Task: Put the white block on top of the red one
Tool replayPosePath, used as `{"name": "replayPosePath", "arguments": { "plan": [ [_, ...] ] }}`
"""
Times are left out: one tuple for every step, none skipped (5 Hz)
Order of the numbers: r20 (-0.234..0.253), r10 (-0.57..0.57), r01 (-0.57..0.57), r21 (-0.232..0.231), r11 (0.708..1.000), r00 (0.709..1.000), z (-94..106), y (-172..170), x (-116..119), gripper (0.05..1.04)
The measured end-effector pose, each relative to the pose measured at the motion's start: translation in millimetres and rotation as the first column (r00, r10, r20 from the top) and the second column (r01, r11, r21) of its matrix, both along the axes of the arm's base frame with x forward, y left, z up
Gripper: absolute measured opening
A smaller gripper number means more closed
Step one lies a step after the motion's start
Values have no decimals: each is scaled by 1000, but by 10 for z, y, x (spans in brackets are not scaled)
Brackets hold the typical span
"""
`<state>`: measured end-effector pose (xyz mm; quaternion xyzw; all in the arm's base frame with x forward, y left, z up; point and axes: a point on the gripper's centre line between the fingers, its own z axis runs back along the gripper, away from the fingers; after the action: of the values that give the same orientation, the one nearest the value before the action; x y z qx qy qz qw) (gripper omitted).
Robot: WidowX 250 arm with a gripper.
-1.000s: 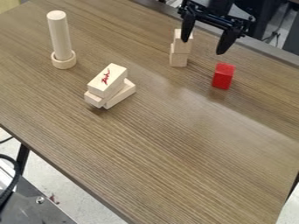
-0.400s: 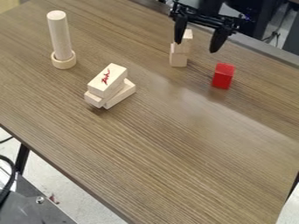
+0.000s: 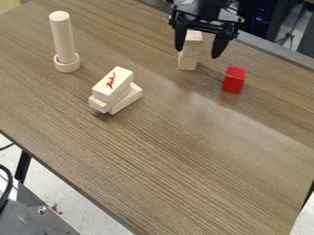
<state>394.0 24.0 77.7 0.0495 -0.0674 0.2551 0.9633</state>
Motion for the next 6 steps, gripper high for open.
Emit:
{"name": "replayPosePath", "arguments": {
  "plan": [
    [12,-10,10,-22,1000,1000,-23,29,68,1001],
    [14,-12,13,-26,1000,1000,-56,108,144,1001],
    [22,-8,8,-29,1000,1000,-34,178,190,954],
    [23,7,-7,-40,999,1000,-45,260,183,676],
    [26,12,-11,-52,999,1000,-17,278,194,552],
    [30,-8,10,-57,998,999,51,220,225,551]
  ]
}}
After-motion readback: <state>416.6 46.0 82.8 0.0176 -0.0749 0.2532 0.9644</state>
